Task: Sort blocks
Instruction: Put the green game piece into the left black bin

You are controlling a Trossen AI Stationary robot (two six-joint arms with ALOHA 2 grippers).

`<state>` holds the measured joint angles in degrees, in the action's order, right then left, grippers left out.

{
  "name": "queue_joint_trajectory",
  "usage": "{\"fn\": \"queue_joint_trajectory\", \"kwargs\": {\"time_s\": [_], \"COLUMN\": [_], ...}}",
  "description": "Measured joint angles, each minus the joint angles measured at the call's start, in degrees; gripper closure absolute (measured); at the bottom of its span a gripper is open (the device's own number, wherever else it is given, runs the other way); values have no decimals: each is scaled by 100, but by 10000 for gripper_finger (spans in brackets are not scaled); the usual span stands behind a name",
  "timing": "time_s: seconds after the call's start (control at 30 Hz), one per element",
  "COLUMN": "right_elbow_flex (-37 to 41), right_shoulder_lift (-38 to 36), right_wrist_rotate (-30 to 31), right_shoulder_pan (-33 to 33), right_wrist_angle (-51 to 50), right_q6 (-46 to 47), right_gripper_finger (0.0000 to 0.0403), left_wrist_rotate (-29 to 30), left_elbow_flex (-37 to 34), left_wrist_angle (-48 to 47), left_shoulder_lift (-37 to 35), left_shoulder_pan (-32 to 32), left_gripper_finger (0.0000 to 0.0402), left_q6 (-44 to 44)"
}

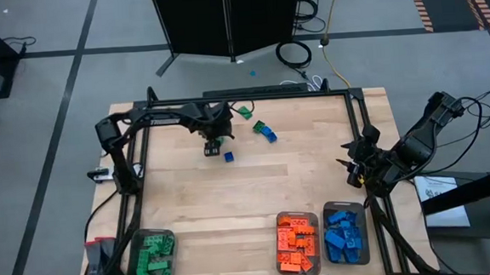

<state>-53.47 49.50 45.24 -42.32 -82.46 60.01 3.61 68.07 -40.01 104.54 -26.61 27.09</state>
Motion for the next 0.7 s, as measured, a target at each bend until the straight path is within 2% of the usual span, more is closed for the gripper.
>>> {"fn": "queue_joint_trajectory", "kwargs": {"time_s": [0.4, 0.5, 0.63, 0.7], "right_elbow_flex": [2, 0, 2, 2], "right_shoulder_lift": [2, 2, 2, 1], "right_wrist_rotate": [-2, -2, -2, -1], "right_shoulder_pan": [2, 2, 2, 2], "right_wrist_angle": [-7, -19, -23, -24], "right_q6": [42, 83, 85, 85], "right_gripper_finger": [190, 190, 190, 190], "left_wrist_rotate": [-218, -346, -315, -304], "left_elbow_flex": [35, 35, 40, 101], "left_wrist_angle": [-52, -143, -230, -293], "left_shoulder_lift": [633, 634, 616, 625], "left_shoulder_pan": [-116, -119, -113, -112], "left_gripper_finger": [146, 180, 271, 279], "left_q6": [37, 11, -143, -324]}}
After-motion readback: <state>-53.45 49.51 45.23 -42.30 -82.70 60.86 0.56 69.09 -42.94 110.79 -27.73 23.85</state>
